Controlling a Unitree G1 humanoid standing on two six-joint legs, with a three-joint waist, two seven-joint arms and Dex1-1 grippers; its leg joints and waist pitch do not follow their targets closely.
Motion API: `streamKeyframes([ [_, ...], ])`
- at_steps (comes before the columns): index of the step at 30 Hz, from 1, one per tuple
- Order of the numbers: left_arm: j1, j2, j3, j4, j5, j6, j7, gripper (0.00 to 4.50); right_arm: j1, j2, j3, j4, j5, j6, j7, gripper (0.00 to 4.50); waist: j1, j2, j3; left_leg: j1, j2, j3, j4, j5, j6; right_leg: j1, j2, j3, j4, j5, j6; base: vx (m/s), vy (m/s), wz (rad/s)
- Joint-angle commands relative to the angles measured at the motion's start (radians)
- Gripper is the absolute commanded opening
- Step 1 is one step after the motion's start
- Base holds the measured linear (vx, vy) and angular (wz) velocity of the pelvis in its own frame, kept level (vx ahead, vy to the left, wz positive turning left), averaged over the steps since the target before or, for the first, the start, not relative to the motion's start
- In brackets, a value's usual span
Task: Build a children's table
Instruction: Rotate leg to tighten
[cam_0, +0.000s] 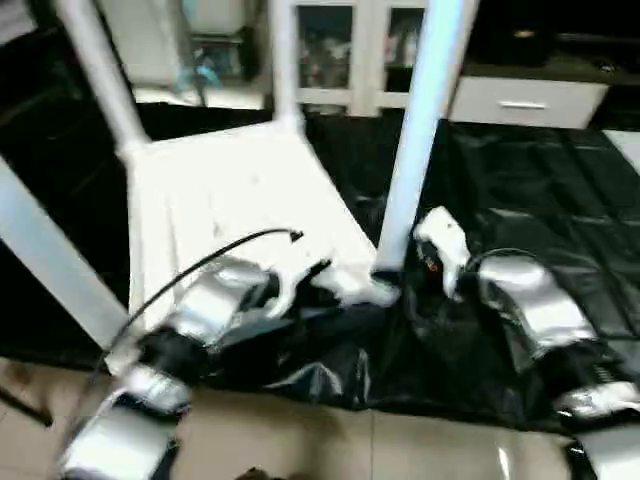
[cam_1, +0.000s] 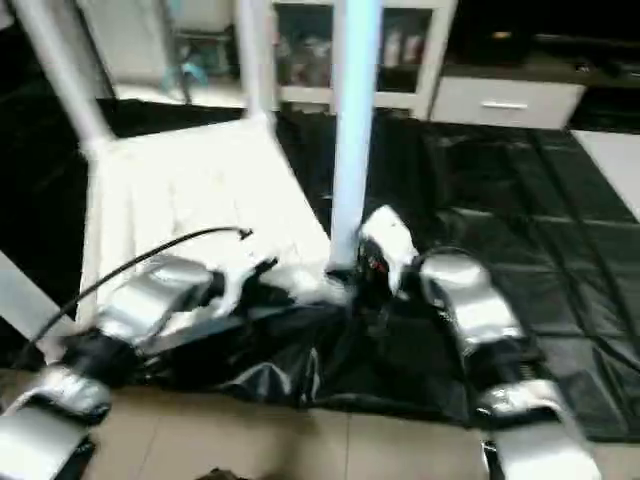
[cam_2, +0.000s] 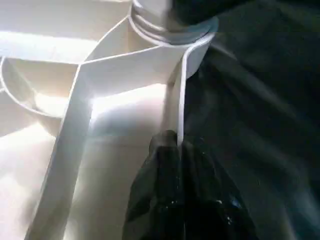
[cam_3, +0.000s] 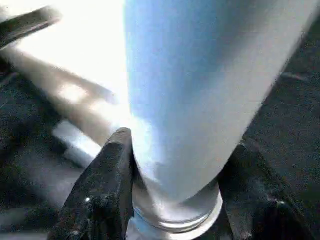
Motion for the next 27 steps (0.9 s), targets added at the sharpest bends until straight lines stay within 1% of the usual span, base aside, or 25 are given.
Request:
streamKeyframes([
  [1, -0.05, -0.042, 0.056, 0.055, -0.018, -0.001, 0.11, 0.0, 0.002, 0.044, -0.016, 0.064, -0.016, 0.053, -0.147, 1.99, -0.004, -0.015, -0.058, 0.03, 0.043, -0.042, -0.098, -0.436, -0.049, 0.023, -0.039, 0.015, -0.092, -0.44, -0.168, 0.0, 0.0, 0.0],
  [2, -0.05, -0.042, 0.056, 0.055, -0.018, -0.001, 0.11, 0.0, 0.002, 0.044, -0.016, 0.064, -0.016, 0.053, -0.147, 1.99, -0.007, -0.015, -0.056, 0.028, 0.042, -0.04, -0.098, -0.433, -0.046, 0.022, -0.038, 0.015, -0.093, -0.437, -0.167, 0.0, 0.0, 0.0],
  [3, -0.084, -0.071, 0.081, 0.12, -0.012, -0.018, 0.198, 0.0, -0.009, 0.089, -0.046, 0.105, -0.026, 0.056, -0.276, 1.98, -0.008, -0.019, -0.058, 0.029, 0.043, -0.04, -0.099, -0.43, -0.041, 0.022, -0.039, 0.015, -0.096, -0.435, -0.164, 0.0, 0.0, 0.0],
  [4, -0.104, -0.083, 0.09, 0.158, 0.001, -0.036, 0.251, 0.0, -0.019, 0.118, -0.067, 0.134, -0.034, 0.054, -0.365, 1.98, -0.009, -0.009, -0.057, 0.031, 0.041, -0.04, -0.098, -0.436, -0.043, 0.015, -0.039, 0.015, -0.097, -0.445, -0.165, 0.0, 0.0, 0.0],
  [5, -0.119, -0.091, 0.098, 0.189, 0.008, -0.053, 0.291, 0.0, -0.031, 0.144, -0.088, 0.162, -0.037, 0.057, -0.449, 1.98, -0.014, -0.009, -0.057, 0.032, 0.04, -0.041, -0.099, -0.443, -0.049, 0.015, -0.038, 0.014, -0.1, -0.452, -0.158, 0.0, 0.0, 0.0],
  [6, -0.119, -0.091, 0.098, 0.189, 0.008, -0.053, 0.291, 0.0, -0.031, 0.144, -0.088, 0.162, -0.037, 0.057, -0.449, 1.98, -0.015, -0.011, -0.057, 0.031, 0.038, -0.042, -0.1, -0.445, -0.049, 0.016, -0.038, 0.012, -0.101, -0.454, -0.156, 0.0, 0.0, 0.0],
  [7, -0.135, -0.098, 0.105, 0.219, 0.014, -0.068, 0.324, 0.0, -0.044, 0.174, -0.118, 0.19, -0.033, 0.058, -0.55, 1.98, -0.015, -0.011, -0.058, 0.031, 0.039, -0.042, -0.1, -0.453, -0.047, 0.016, -0.038, 0.012, -0.103, -0.452, -0.15, 0.0, 0.0, 0.0],
  [8, -0.151, -0.102, 0.107, 0.246, 0.024, -0.092, 0.356, 0.0, -0.058, 0.206, -0.155, 0.211, -0.02, 0.058, -0.656, 1.98, -0.017, -0.011, -0.056, 0.032, 0.037, -0.04, -0.1, -0.457, -0.045, 0.011, -0.037, 0.013, -0.106, -0.455, -0.149, 0.0, 0.0, 0.0],
  [9, -0.166, -0.106, 0.109, 0.276, 0.033, -0.114, 0.381, 0.0, -0.071, 0.236, -0.183, 0.227, -0.015, 0.055, -0.738, 1.98, -0.02, 0.0, -0.057, 0.036, 0.037, -0.041, -0.102, -0.466, -0.054, 0.007, -0.037, 0.014, -0.106, -0.448, -0.151, 0.0, 0.0, 0.0],
  [10, -0.174, -0.11, 0.109, 0.294, 0.039, -0.127, 0.396, 0.0, -0.078, 0.258, -0.193, 0.234, -0.022, 0.048, -0.801, 1.98, -0.023, -0.004, -0.057, 0.033, 0.035, -0.042, -0.103, -0.466, -0.054, 0.009, -0.036, 0.012, -0.107, -0.444, -0.149, 0.0, 0.0, 0.0],
  [11, -0.176, -0.112, 0.108, 0.302, 0.042, -0.132, 0.4, 0.0, -0.082, 0.271, -0.186, 0.233, -0.033, 0.038, -0.818, 1.97, -0.024, 0.003, -0.06, 0.036, 0.038, -0.044, -0.106, -0.477, -0.062, 0.011, -0.035, 0.011, -0.104, -0.42, -0.148, 0.0, 0.0, 0.0],
  [12, -0.179, -0.115, 0.109, 0.312, 0.044, -0.138, 0.404, 0.0, -0.085, 0.283, -0.175, 0.231, -0.047, 0.027, -0.83, 1.97, -0.024, 0.001, -0.059, 0.037, 0.039, -0.041, -0.106, -0.482, -0.062, 0.007, -0.034, 0.011, -0.107, -0.408, -0.15, 0.0, 0.0, 0.0],
  [13, -0.177, -0.115, 0.107, 0.31, 0.045, -0.136, 0.401, 0.0, -0.085, 0.287, -0.171, 0.228, -0.048, 0.021, -0.822, 1.97, -0.023, 0.005, -0.062, 0.037, 0.039, -0.042, -0.108, -0.477, -0.062, 0.011, -0.035, 0.012, -0.102, -0.369, -0.158, 0.0, 0.0, 0.0],
  [15, -0.17, -0.112, 0.096, 0.313, 0.049, -0.137, 0.386, 0.0, -0.085, 0.309, -0.16, 0.208, -0.037, -0.022, -0.758, 1.97, -0.024, 0.004, -0.062, 0.03, 0.041, -0.04, -0.111, -0.462, -0.057, 0.018, -0.034, 0.012, -0.097, -0.311, -0.168, 0.0, 0.0, 0.0],
  [16, -0.167, -0.107, 0.09, 0.316, 0.05, -0.14, 0.379, 0.0, -0.083, 0.312, -0.154, 0.193, -0.031, -0.043, -0.719, 1.97, -0.023, 0.009, -0.063, 0.03, 0.042, -0.039, -0.111, -0.457, -0.053, 0.02, -0.035, 0.012, -0.095, -0.288, -0.174, 0.0, 0.0, 0.0],
  [17, -0.165, -0.102, 0.087, 0.322, 0.049, -0.145, 0.372, 0.0, -0.079, 0.309, -0.145, 0.176, -0.027, -0.062, -0.683, 1.97, -0.023, 0.006, -0.064, 0.03, 0.041, -0.037, -0.11, -0.45, -0.047, 0.02, -0.034, 0.013, -0.094, -0.266, -0.182, 0.0, 0.0, 0.0],
  [18, -0.163, -0.092, 0.082, 0.331, 0.046, -0.154, 0.353, 0.0, -0.067, 0.295, -0.126, 0.142, -0.025, -0.091, -0.62, 2.32, -0.021, 0.007, -0.065, 0.03, 0.041, -0.036, -0.11, -0.444, -0.044, 0.022, -0.035, 0.013, -0.093, -0.255, -0.186, 0.0, 0.0, 0.0],
  [19, -0.16, -0.087, 0.079, 0.33, 0.046, -0.155, 0.342, 0.0, -0.06, 0.285, -0.121, 0.127, -0.027, -0.096, -0.605, 2.53, -0.018, 0.004, -0.064, 0.03, 0.042, -0.033, -0.108, -0.426, -0.034, 0.023, -0.035, 0.015, -0.093, -0.237, -0.19, 0.0, 0.0, 0.0],
  [20, -0.158, -0.084, 0.077, 0.33, 0.046, -0.156, 0.337, 0.0, -0.058, 0.282, -0.119, 0.12, -0.027, -0.099, -0.598, 2.67, -0.016, 0.007, -0.065, 0.03, 0.042, -0.033, -0.107, -0.416, -0.03, 0.023, -0.037, 0.016, -0.092, -0.229, -0.195, 0.0, 0.0, 0.0],
  [21, -0.153, -0.074, 0.071, 0.331, 0.046, -0.159, 0.31, 0.0, -0.045, 0.261, -0.105, 0.087, -0.029, -0.098, -0.572, 2.72, -0.016, 0.004, -0.065, 0.025, 0.042, -0.032, -0.107, -0.399, -0.018, 0.026, -0.035, 0.015, -0.09, -0.223, -0.199, 0.0, 0.0, 0.0],
  [22, -0.15, -0.07, 0.068, 0.327, 0.045, -0.158, 0.301, 0.0, -0.041, 0.253, -0.101, 0.074, -0.028, -0.095, -0.56, 2.72, -0.016, -0.009, -0.066, 0.023, 0.041, -0.033, -0.106, -0.384, -0.011, 0.03, -0.035, 0.014, -0.09, -0.224, -0.197, 0.0, 0.0, 0.0],
  [23, -0.145, -0.064, 0.064, 0.321, 0.044, -0.155, 0.283, 0.0, -0.033, 0.241, -0.094, 0.054, -0.029, -0.09, -0.538, 2.82, -0.023, -0.011, -0.066, 0.004, 0.042, -0.038, -0.108, -0.338, 0.002, 0.042, -0.04, 0.013, -0.083, -0.229, -0.189, 0.0, 0.0, 0.0],
  [24, -0.134, -0.049, 0.054, 0.304, 0.045, -0.155, 0.247, 0.0, -0.023, 0.214, -0.085, 0.012, -0.02, -0.073, -0.485, 2.96, -0.023, -0.014, -0.067, 0.005, 0.042, -0.039, -0.107, -0.329, 0.007, 0.042, -0.04, 0.012, -0.084, -0.237, -0.188, 0.0, 0.0, 0.0],
  [25, -0.123, -0.034, 0.047, 0.285, 0.044, -0.152, 0.214, 0.0, -0.014, 0.188, -0.076, -0.021, -0.012, -0.059, -0.428, 3.05, -0.018, -0.008, -0.07, 0.014, 0.042, -0.035, -0.101, -0.319, 0.015, 0.036, -0.039, 0.014, -0.086, -0.228, -0.195, 0.0, 0.0, 0.0],
  [27, -0.101, -0.007, 0.027, 0.246, 0.043, -0.147, 0.149, 0.0, -0.001, 0.138, -0.055, -0.071, 0.002, -0.038, -0.318, 3.16, -0.017, -0.001, -0.069, 0.017, 0.044, -0.03, -0.096, -0.283, 0.029, 0.032, -0.038, 0.016, -0.08, -0.166, -0.226, 0.032, -0.015, -0.01],
])
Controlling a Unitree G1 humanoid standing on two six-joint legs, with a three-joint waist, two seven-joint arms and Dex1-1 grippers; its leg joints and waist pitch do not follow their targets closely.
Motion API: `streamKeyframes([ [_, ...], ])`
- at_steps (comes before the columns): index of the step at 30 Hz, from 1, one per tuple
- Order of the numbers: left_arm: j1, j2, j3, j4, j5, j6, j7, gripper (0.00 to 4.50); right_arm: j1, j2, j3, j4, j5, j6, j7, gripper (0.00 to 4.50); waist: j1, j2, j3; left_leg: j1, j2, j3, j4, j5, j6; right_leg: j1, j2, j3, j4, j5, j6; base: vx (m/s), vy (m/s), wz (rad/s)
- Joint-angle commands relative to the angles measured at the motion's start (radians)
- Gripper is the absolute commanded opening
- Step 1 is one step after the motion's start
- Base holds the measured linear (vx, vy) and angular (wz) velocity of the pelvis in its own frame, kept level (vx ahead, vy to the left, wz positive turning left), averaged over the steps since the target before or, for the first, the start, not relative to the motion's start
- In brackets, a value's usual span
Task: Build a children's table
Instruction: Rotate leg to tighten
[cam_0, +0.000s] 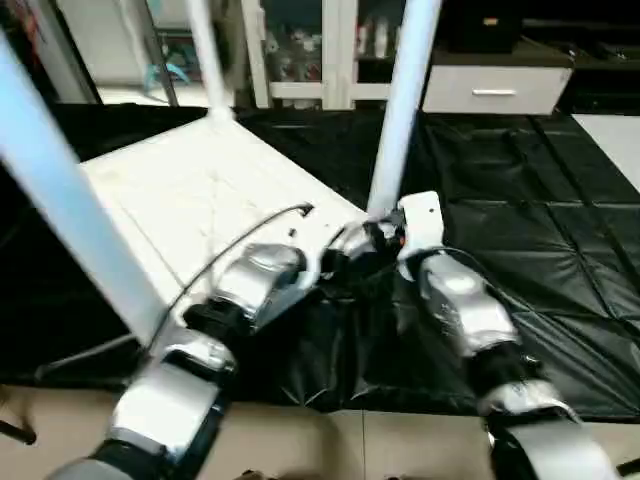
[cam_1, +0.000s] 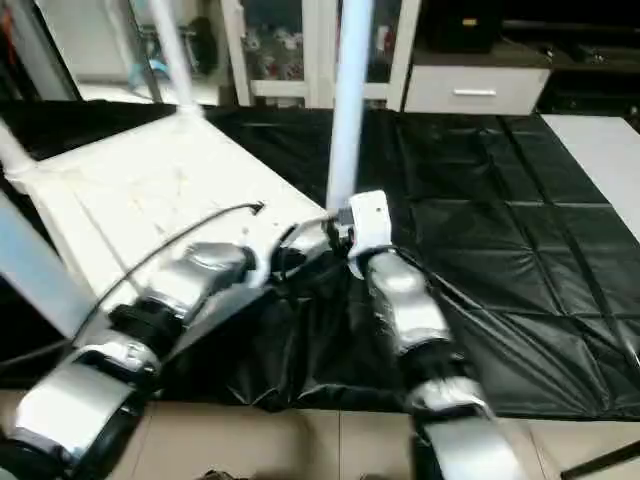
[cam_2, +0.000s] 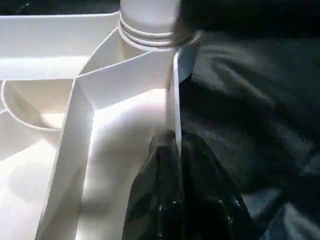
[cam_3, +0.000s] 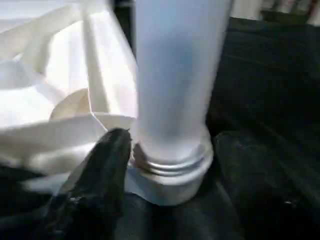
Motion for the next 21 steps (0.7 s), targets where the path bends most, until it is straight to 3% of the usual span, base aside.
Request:
streamKeyframes([
  [1, 0.04, 0.048, -0.037, -0.035, 0.031, 0.016, -0.084, 0.0, 0.006, -0.047, 0.033, -0.084, 0.03, 0.027, 0.15, 3.33, 0.01, -0.003, -0.073, 0.017, 0.045, -0.026, -0.082, -0.273, 0.043, 0.047, -0.038, 0.021, -0.055, -0.16, -0.236, 0.0, 0.0, 0.0],
  [2, 0.059, 0.064, -0.055, -0.065, 0.031, 0.027, -0.128, 0.0, 0.02, -0.089, 0.052, -0.117, 0.044, 0.039, 0.241, 3.33, 0.009, -0.005, -0.073, 0.016, 0.045, -0.024, -0.079, -0.249, 0.06, 0.05, -0.036, 0.02, -0.052, -0.116, -0.251, 0.0, 0.0, 0.0],
  [3, 0.081, 0.082, -0.078, -0.098, 0.032, 0.02, -0.18, 0.0, 0.033, -0.131, 0.071, -0.144, 0.049, 0.043, 0.324, 3.33, 0.013, 0.002, -0.074, 0.017, 0.048, -0.026, -0.079, -0.241, 0.063, 0.05, -0.037, 0.02, -0.048, -0.097, -0.258, 0.0, 0.0, 0.0],
  [5, 0.124, 0.118, -0.119, -0.176, 0.021, 0.044, -0.277, 0.0, 0.063, -0.215, 0.115, -0.193, 0.05, 0.035, 0.471, 3.61, 0.021, 0.006, -0.075, 0.021, 0.053, -0.023, -0.074, -0.209, 0.084, 0.053, -0.036, 0.019, -0.042, -0.027, -0.283, 0.0, 0.0, 0.0],
  [8, 0.157, 0.158, -0.161, -0.257, 0.004, 0.069, -0.362, 0.0, 0.087, -0.291, 0.149, -0.238, 0.057, 0.031, 0.591, 3.61, 0.035, 0.009, -0.073, 0.024, 0.053, -0.017, -0.072, -0.208, 0.087, 0.049, -0.035, 0.018, -0.04, -0.036, -0.308, 0.0, 0.0, 0.0],
  [9, 0.168, 0.182, -0.184, -0.295, -0.002, 0.055, -0.418, 0.0, 0.094, -0.318, 0.16, -0.257, 0.066, 0.039, 0.641, 3.61, 0.036, 0.008, -0.072, 0.023, 0.054, -0.018, -0.074, -0.217, 0.084, 0.05, -0.035, 0.018, -0.041, -0.056, -0.306, 0.0, 0.0, 0.0],
  [10, 0.175, 0.201, -0.203, -0.325, -0.007, 0.059, -0.463, 0.0, 0.098, -0.342, 0.171, -0.268, 0.072, 0.047, 0.684, 3.61, 0.042, 0.017, -0.071, 0.027, 0.056, -0.02, -0.076, -0.239, 0.076, 0.048, -0.037, 0.018, -0.043, -0.098, -0.297, 0.0, 0.0, 0.0],
  [12, 0.18, 0.228, -0.227, -0.364, -0.008, 0.072, -0.523, 0.0, 0.098, -0.373, 0.192, -0.279, 0.071, 0.05, 0.753, 3.61, 0.047, 0.014, -0.07, 0.03, 0.059, -0.02, -0.08, -0.265, 0.064, 0.047, -0.038, 0.021, -0.047, -0.147, -0.286, 0.0, 0.0, 0.0],
  [13, 0.181, 0.232, -0.232, -0.373, -0.004, 0.079, -0.534, 0.0, 0.097, -0.382, 0.2, -0.277, 0.068, 0.05, 0.776, 3.61, 0.05, 0.003, -0.069, 0.031, 0.059, -0.017, -0.081, -0.268, 0.059, 0.043, -0.036, 0.022, -0.05, -0.167, -0.281, 0.0, 0.0, 0.0],
  [16, 0.173, 0.241, -0.229, -0.398, 0.007, 0.101, -0.538, 0.0, 0.077, -0.38, 0.218, -0.265, 0.061, 0.058, 0.807, 3.61, 0.057, 0.01, -0.067, 0.034, 0.059, -0.018, -0.083, -0.286, 0.036, 0.039, -0.038, 0.024, -0.051, -0.215, -0.269, 0.0, 0.0, 0.0],
  [17, 0.17, 0.243, -0.228, -0.404, 0.007, 0.107, -0.541, 0.0, 0.07, -0.376, 0.223, -0.26, 0.058, 0.055, 0.812, 3.61, 0.057, 0.015, -0.067, 0.031, 0.057, -0.021, -0.085, -0.291, 0.028, 0.041, -0.039, 0.024, -0.051, -0.226, -0.26, 0.0, 0.0, 0.0],
  [19, 0.171, 0.246, -0.228, -0.411, 0.005, 0.111, -0.546, 0.0, 0.064, -0.372, 0.23, -0.253, 0.049, 0.049, 0.816, 3.61, 0.054, 0.011, -0.069, 0.031, 0.055, -0.021, -0.084, -0.287, 0.021, 0.04, -0.037, 0.025, -0.051, -0.217, -0.256, 0.0, 0.0, 0.0],
  [21, 0.173, 0.246, -0.233, -0.421, 0.003, 0.118, -0.55, 0.0, 0.055, -0.372, 0.247, -0.242, 0.032, 0.038, 0.827, 3.61, 0.051, 0.013, -0.071, 0.03, 0.054, -0.021, -0.083, -0.274, 0.022, 0.041, -0.036, 0.025, -0.049, -0.192, -0.258, 0.0, 0.0, 0.0],
])
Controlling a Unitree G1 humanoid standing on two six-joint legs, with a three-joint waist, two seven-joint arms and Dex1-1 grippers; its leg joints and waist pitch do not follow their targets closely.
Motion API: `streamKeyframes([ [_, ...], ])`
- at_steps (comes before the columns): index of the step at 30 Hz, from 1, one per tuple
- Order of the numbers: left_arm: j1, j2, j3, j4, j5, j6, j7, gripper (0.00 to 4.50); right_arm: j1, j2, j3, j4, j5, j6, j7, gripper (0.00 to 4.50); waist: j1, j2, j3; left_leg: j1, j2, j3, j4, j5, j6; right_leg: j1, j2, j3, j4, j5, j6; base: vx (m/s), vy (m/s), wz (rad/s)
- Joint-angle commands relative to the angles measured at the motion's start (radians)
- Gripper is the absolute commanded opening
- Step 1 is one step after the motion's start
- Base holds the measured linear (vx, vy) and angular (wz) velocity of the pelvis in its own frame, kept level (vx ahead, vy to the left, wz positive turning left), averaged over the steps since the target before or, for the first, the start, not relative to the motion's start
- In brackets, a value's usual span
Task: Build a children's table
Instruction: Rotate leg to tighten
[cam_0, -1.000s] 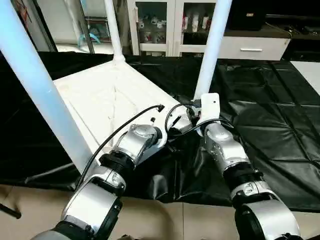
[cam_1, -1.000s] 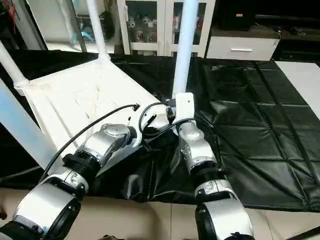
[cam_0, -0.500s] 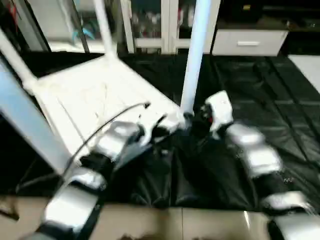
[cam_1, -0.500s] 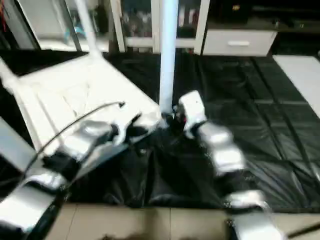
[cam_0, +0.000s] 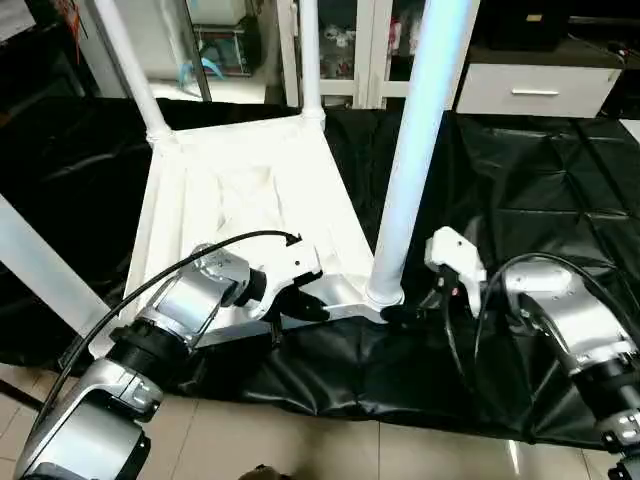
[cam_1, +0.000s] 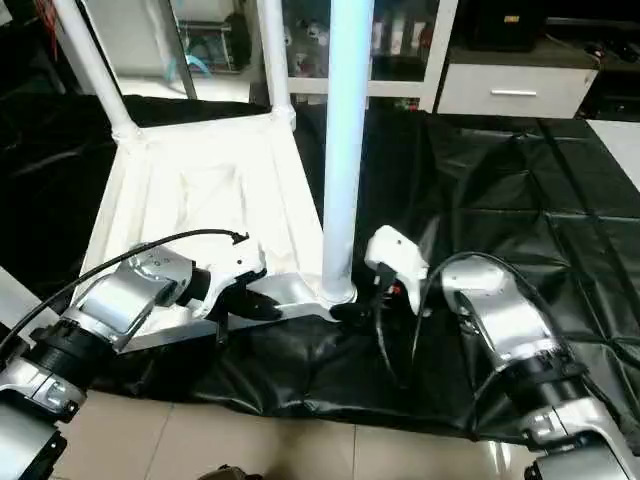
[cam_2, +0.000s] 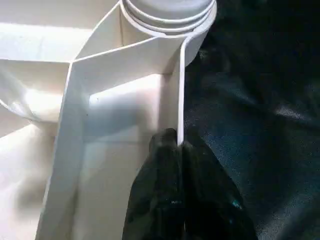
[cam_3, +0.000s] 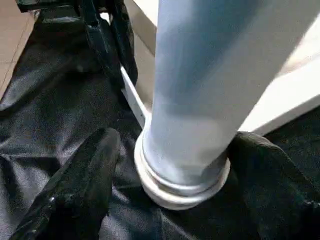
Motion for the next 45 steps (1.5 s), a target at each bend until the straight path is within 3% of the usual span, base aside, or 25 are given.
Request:
streamKeyframes([
  [1, 0.016, -0.006, -0.053, -0.022, 0.009, 0.022, -0.043, 0.0, -0.016, 0.002, 0.018, 0.009, -0.02, -0.006, 0.023, 3.61, -0.005, -0.012, -0.069, 0.027, 0.054, -0.026, -0.078, -0.253, 0.031, 0.039, -0.035, 0.024, -0.046, -0.161, -0.26, 0.0, 0.0, 0.0],
  [6, 0.029, -0.007, -0.051, -0.053, 0.005, 0.047, -0.047, 0.0, -0.026, 0.005, 0.017, 0.031, -0.023, -0.009, 0.036, 3.61, -0.002, -0.004, -0.073, 0.024, 0.052, -0.024, -0.07, -0.196, 0.064, 0.041, -0.034, 0.021, -0.039, -0.095, -0.279, 0.0, 0.0, 0.0],
  [7, 0.03, -0.006, -0.051, -0.057, 0.004, 0.05, -0.047, 0.0, -0.028, 0.007, 0.017, 0.036, -0.023, -0.011, 0.036, 3.35, -0.003, -0.006, -0.073, 0.024, 0.051, -0.023, -0.069, -0.201, 0.067, 0.042, -0.034, 0.02, -0.041, -0.1, -0.281, 0.0, 0.0, 0.0],
  [9, 0.032, -0.004, -0.052, -0.052, 0.007, 0.05, -0.049, 0.0, -0.032, 0.013, 0.011, 0.048, -0.012, -0.002, 0.04, 3.24, -0.003, -0.015, -0.071, 0.022, 0.051, -0.023, -0.071, -0.209, 0.068, 0.043, -0.034, 0.02, -0.043, -0.12, -0.28, 0.0, 0.0, 0.0],
  [12, 0.033, 0.003, -0.047, -0.054, 0.005, 0.061, -0.047, 0.0, -0.039, 0.023, 0.008, 0.058, -0.005, 0.007, 0.044, 2.97, -0.001, -0.012, -0.071, 0.024, 0.053, -0.025, -0.072, -0.216, 0.063, 0.041, -0.035, 0.021, -0.044, -0.152, -0.273, 0.0, 0.0, 0.0],
  [18, 0.052, 0.009, -0.041, -0.075, 0.002, 0.081, -0.039, 0.0, -0.045, 0.041, 0.005, 0.073, -0.01, 0.006, 0.051, 2.46, -0.005, -0.012, -0.072, 0.023, 0.052, -0.025, -0.07, -0.203, 0.066, 0.042, -0.034, 0.02, -0.041, -0.13, -0.276, 0.0, 0.0, 0.0],
  [29, 0.043, -0.017, -0.032, -0.058, 0.01, 0.089, -0.004, 0.0, 0.003, 0.066, 0.006, 0.039, -0.024, 0.013, 0.002, 2.04, -0.005, -0.005, -0.072, 0.025, 0.05, -0.025, -0.071, -0.217, 0.06, 0.042, -0.032, 0.02, -0.044, -0.141, -0.271, 0.0, 0.0, 0.0],
  [31, 0.025, -0.057, -0.01, -0.016, 0.014, 0.079, 0.051, 0.0, 0.027, 0.101, -0.015, 0.063, -0.046, 0.008, -0.112, 2.0, -0.008, 0.0, -0.069, 0.024, 0.049, -0.024, -0.073, -0.244, 0.052, 0.038, -0.033, 0.022, -0.048, -0.178, -0.261, 0.0, 0.0, 0.0],
  [32, 0.008, -0.09, 0.014, 0.02, 0.013, 0.07, 0.103, 0.0, 0.028, 0.124, -0.035, 0.088, -0.055, 0.006, -0.183, 1.99, -0.015, -0.007, -0.063, 0.027, 0.047, -0.026, -0.081, -0.309, 0.024, 0.037, -0.032, 0.021, -0.06, -0.269, -0.24, 0.0, 0.0, 0.0],
  [34, 0.005, -0.096, 0.019, 0.026, 0.013, 0.068, 0.113, 0.0, 0.028, 0.127, -0.038, 0.093, -0.056, 0.005, -0.194, 1.98, -0.017, -0.008, -0.064, 0.034, 0.046, -0.031, -0.083, -0.361, -0.001, 0.035, -0.036, 0.021, -0.068, -0.361, -0.208, 0.0, 0.0, 0.0],
  [36, -0.018, -0.127, 0.041, 0.067, 0.013, 0.069, 0.164, 0.0, 0.031, 0.162, -0.066, 0.107, -0.053, 0.021, -0.273, 1.98, -0.022, -0.013, -0.062, 0.033, 0.046, -0.033, -0.086, -0.378, -0.007, 0.033, -0.035, 0.021, -0.074, -0.399, -0.186, -0.034, 0.003, -0.01],
  [40, -0.099, -0.234, 0.139, 0.219, 0.002, 0.06, 0.375, 0.0, 0.031, 0.281, -0.144, 0.147, -0.073, 0.089, -0.558, 1.96, -0.041, -0.011, -0.058, 0.036, 0.038, -0.035, -0.088, -0.426, -0.024, 0.022, -0.032, 0.018, -0.086, -0.47, -0.156, 0.0, 0.0, 0.0],
  [42, -0.121, -0.256, 0.157, 0.265, 0.011, 0.046, 0.43, 0.0, 0.026, 0.309, -0.163, 0.169, -0.093, 0.092, -0.648, 1.96, -0.048, -0.011, -0.058, 0.035, 0.036, -0.039, -0.088, -0.44, -0.033, 0.021, -0.032, 0.014, -0.092, -0.506, -0.135, 0.0, 0.0, 0.0],
  [43, -0.154, -0.282, 0.179, 0.332, 0.028, 0.014, 0.535, 0.0, 0.011, 0.345, -0.185, 0.214, -0.126, 0.083, -0.794, 1.96, -0.052, -0.012, -0.056, 0.036, 0.033, -0.039, -0.088, -0.451, -0.032, 0.015, -0.033, 0.013, -0.099, -0.535, -0.119, 0.0, 0.0, 0.0],
  [45, -0.176, -0.299, 0.19, 0.37, 0.035, -0.005, 0.59, 0.0, 0.0, 0.379, -0.215, 0.246, -0.135, 0.095, -0.913, 1.96, -0.057, -0.012, -0.056, 0.043, 0.03, -0.042, -0.086, -0.481, -0.037, 0.008, -0.03, 0.008, -0.105, -0.568, -0.102, 0.0, 0.0, 0.0],
])
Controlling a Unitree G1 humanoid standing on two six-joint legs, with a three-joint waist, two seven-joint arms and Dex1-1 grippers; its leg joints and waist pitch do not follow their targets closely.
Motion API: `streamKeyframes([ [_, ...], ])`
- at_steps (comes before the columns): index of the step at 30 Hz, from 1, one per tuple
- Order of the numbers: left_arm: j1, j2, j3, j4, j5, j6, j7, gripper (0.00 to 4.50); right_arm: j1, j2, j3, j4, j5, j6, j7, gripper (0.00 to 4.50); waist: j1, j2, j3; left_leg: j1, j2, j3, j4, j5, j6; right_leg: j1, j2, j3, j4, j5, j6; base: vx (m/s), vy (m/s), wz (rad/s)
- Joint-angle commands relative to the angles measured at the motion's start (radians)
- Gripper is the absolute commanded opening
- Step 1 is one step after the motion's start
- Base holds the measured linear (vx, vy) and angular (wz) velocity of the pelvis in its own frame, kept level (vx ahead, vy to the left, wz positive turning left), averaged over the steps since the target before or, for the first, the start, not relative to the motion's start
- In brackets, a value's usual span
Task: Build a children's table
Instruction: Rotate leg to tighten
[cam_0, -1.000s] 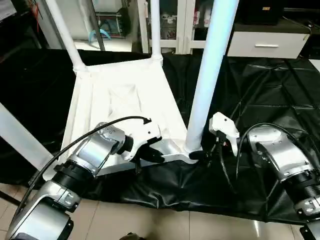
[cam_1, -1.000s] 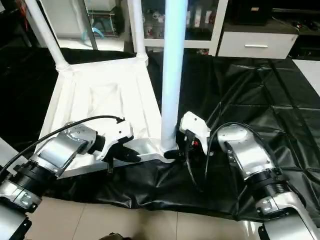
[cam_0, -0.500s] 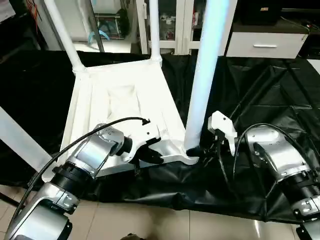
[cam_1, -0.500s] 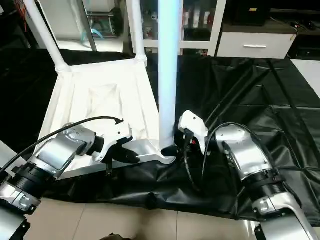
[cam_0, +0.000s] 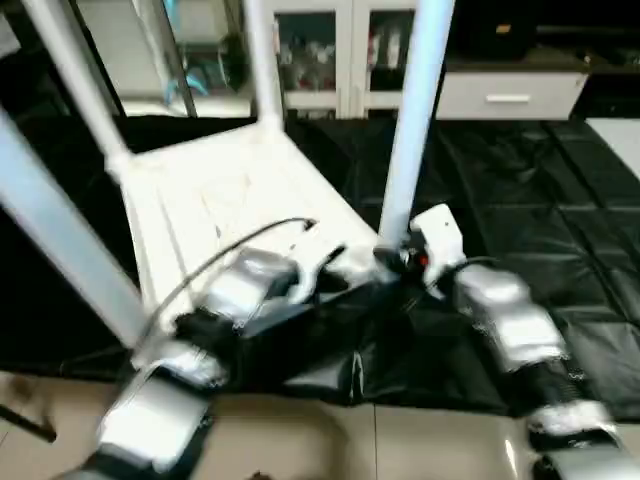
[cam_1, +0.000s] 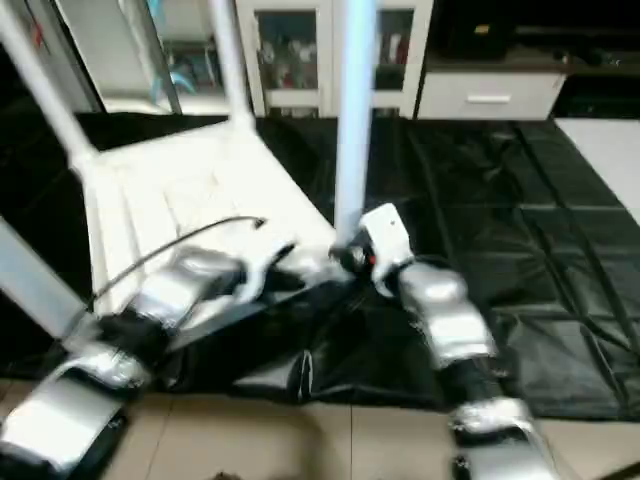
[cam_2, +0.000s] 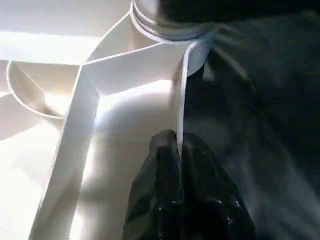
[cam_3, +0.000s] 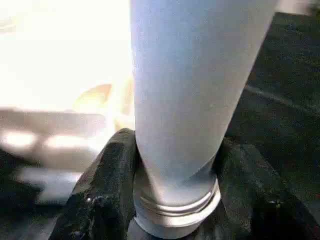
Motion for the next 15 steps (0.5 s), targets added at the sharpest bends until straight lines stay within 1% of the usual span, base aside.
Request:
streamKeyframes([
  [1, -0.029, 0.001, 0.047, 0.023, 0.003, -0.034, 0.095, 0.0, 0.025, 0.009, -0.004, 0.059, -0.031, 0.041, -0.098, 1.96, -0.009, -0.019, -0.048, 0.038, 0.034, -0.043, -0.089, -0.494, -0.031, 0.009, -0.032, 0.002, -0.106, -0.582, -0.098, 0.0, 0.0, 0.0],
  [2, -0.035, -0.004, 0.048, 0.032, 0.006, -0.044, 0.108, 0.0, 0.023, 0.02, -0.009, 0.063, -0.032, 0.041, -0.119, 1.96, -0.009, -0.017, -0.046, 0.038, 0.034, -0.043, -0.09, -0.499, -0.025, 0.008, -0.032, 0.002, -0.108, -0.59, -0.09, 0.0, 0.0, 0.0],
  [3, -0.035, -0.004, 0.048, 0.032, 0.006, -0.044, 0.108, 0.0, 0.023, 0.02, -0.009, 0.063, -0.032, 0.041, -0.119, 1.96, -0.01, -0.012, -0.045, 0.038, 0.034, -0.043, -0.091, -0.512, -0.021, 0.004, -0.031, 0.002, -0.112, -0.595, -0.082, 0.0, 0.0, 0.0],
  [4, -0.046, -0.011, 0.05, 0.048, 0.009, -0.061, 0.111, 0.0, 0.019, 0.041, -0.022, 0.07, -0.032, 0.037, -0.159, 1.95, -0.011, -0.011, -0.047, 0.035, 0.034, -0.046, -0.094, -0.513, -0.02, 0.008, -0.032, 0.0, -0.111, -0.585, -0.079, 0.0, 0.0, 0.0],
  [5, -0.056, -0.014, 0.041, 0.067, 0.017, -0.089, 0.094, 0.0, 0.013, 0.062, -0.037, 0.074, -0.032, 0.018, -0.194, 1.95, -0.012, -0.015, -0.049, 0.033, 0.035, -0.047, -0.098, -0.509, -0.022, 0.009, -0.032, 0.0, -0.111, -0.569, -0.08, 0.0, 0.0, 0.0],
  [6, -0.06, -0.015, 0.039, 0.077, 0.019, -0.1, 0.086, 0.0, 0.012, 0.069, -0.043, 0.073, -0.033, 0.01, -0.205, 1.95, -0.011, -0.012, -0.05, 0.034, 0.036, -0.048, -0.099, -0.506, -0.021, 0.01, -0.033, 0.0, -0.11, -0.559, -0.082, 0.0, 0.0, 0.0],
  [7, -0.063, -0.014, 0.035, 0.084, 0.022, -0.109, 0.077, 0.0, 0.011, 0.072, -0.045, 0.069, -0.034, 0.002, -0.209, 1.95, -0.011, -0.01, -0.054, 0.032, 0.039, -0.048, -0.103, -0.496, -0.023, 0.014, -0.034, 0.001, -0.107, -0.517, -0.092, 0.0, 0.0, 0.0],
  [8, -0.064, -0.009, 0.029, 0.091, 0.026, -0.123, 0.062, 0.0, 0.011, 0.068, -0.039, 0.051, -0.044, -0.017, -0.209, 1.95, -0.01, -0.009, -0.054, 0.03, 0.041, -0.048, -0.105, -0.491, -0.023, 0.015, -0.034, 0.002, -0.105, -0.492, -0.099, 0.0, 0.0, 0.0],
  [9, -0.067, -0.006, 0.027, 0.104, 0.027, -0.135, 0.056, 0.0, 0.01, 0.064, -0.032, 0.039, -0.054, -0.037, -0.214, 1.95, -0.009, -0.01, -0.053, 0.03, 0.042, -0.046, -0.106, -0.491, -0.024, 0.013, -0.033, 0.004, -0.103, -0.456, -0.11, 0.0, 0.0, 0.0],
  [10, -0.066, -0.003, 0.024, 0.109, 0.029, -0.143, 0.05, 0.0, 0.015, 0.063, -0.037, 0.02, -0.039, -0.052, -0.192, 1.95, -0.009, -0.003, -0.054, 0.03, 0.042, -0.044, -0.105, -0.49, -0.027, 0.013, -0.033, 0.007, -0.099, -0.429, -0.121, 0.0, 0.0, 0.0],
  [11, -0.064, 0.0, 0.021, 0.115, 0.032, -0.152, 0.048, 0.0, 0.023, 0.061, -0.039, 0.0, -0.027, -0.064, -0.178, 2.3, -0.009, -0.01, -0.054, 0.028, 0.041, -0.042, -0.106, -0.484, -0.021, 0.015, -0.032, 0.008, -0.099, -0.405, -0.13, 0.0, 0.0, 0.0],
  [12, -0.061, 0.002, 0.016, 0.117, 0.034, -0.157, 0.043, 0.0, 0.04, 0.051, -0.04, -0.045, -0.014, -0.061, -0.154, 2.51, -0.007, -0.003, -0.056, 0.031, 0.042, -0.041, -0.104, -0.479, -0.02, 0.014, -0.033, 0.011, -0.097, -0.393, -0.135, 0.0, 0.0, 0.0],
  [13, -0.056, 0.004, 0.011, 0.125, 0.039, -0.171, 0.039, 0.0, 0.069, 0.03, -0.039, -0.114, -0.003, -0.038, -0.125, 2.65, -0.002, -0.009, -0.057, 0.033, 0.043, -0.036, -0.102, -0.454, -0.011, 0.014, -0.032, 0.014, -0.096, -0.356, -0.143, 0.0, 0.0, 0.0],
  [14, -0.056, 0.004, 0.01, 0.128, 0.04, -0.174, 0.039, 0.0, 0.077, 0.024, -0.037, -0.132, -0.001, -0.029, -0.117, 2.67, 0.001, -0.005, -0.057, 0.032, 0.043, -0.035, -0.101, -0.439, -0.006, 0.015, -0.031, 0.016, -0.093, -0.334, -0.149, 0.0, 0.0, 0.0],
  [15, -0.054, 0.004, 0.007, 0.133, 0.043, -0.18, 0.035, 0.0, 0.098, 0.004, -0.031, -0.181, 0.007, 0.004, -0.084, 2.86, 0.002, -0.008, -0.059, 0.024, 0.044, -0.034, -0.101, -0.401, 0.004, 0.022, -0.032, 0.018, -0.085, -0.288, -0.158, 0.0, 0.0, 0.0],
])
